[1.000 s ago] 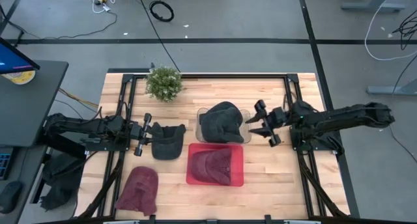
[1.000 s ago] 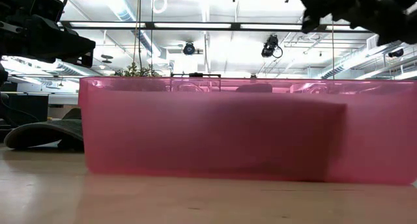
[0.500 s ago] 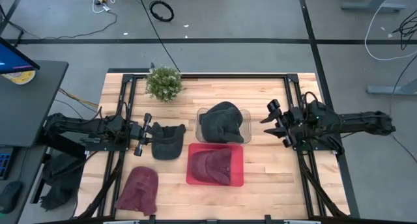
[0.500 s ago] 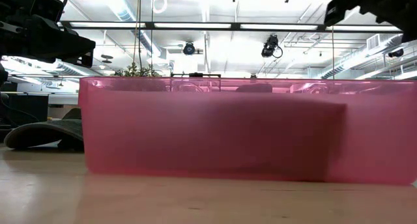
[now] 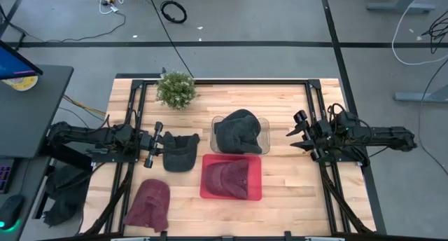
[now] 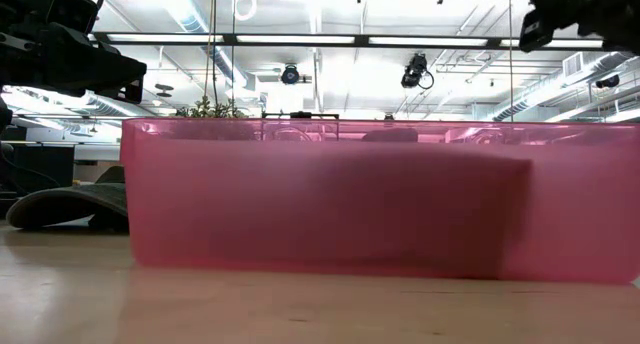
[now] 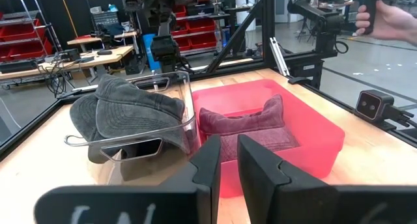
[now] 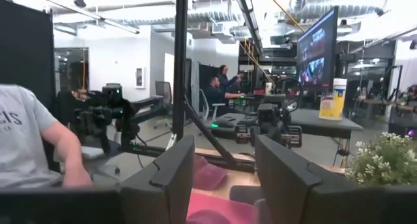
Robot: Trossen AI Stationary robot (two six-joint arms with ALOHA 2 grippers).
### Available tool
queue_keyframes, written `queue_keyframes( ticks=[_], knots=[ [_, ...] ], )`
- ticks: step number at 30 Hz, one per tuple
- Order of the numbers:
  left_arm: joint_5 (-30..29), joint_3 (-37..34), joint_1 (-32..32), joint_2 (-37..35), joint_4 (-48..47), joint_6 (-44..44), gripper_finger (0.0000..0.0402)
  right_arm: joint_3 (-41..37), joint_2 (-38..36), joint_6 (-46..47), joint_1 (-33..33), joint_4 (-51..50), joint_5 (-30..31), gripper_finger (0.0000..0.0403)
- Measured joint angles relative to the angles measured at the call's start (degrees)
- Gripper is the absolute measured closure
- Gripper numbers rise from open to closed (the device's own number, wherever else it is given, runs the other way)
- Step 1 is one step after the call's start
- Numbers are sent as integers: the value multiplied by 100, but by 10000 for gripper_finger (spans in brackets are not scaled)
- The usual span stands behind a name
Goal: Pick & Place hat
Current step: Put the red cap into the pink bin
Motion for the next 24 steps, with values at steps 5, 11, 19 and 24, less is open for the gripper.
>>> queue_keyframes(
  ticks=[5, 11, 19, 24],
  knots=[
    [2, 1, -2, -1, 0, -2, 346, -567, -84, -296, -7, 636, 14, 237],
    [2, 0, 0, -2, 0, 0, 346, -855, -100, -161, -11, 633, 463, 237],
    [2, 1, 0, 0, 0, 1, 346, -855, -98, -20, -15, -79, 1687, 237],
    [0, 1, -2, 1, 0, -2, 346, -855, -96, -242, -4, -766, 1428, 237]
  ],
)
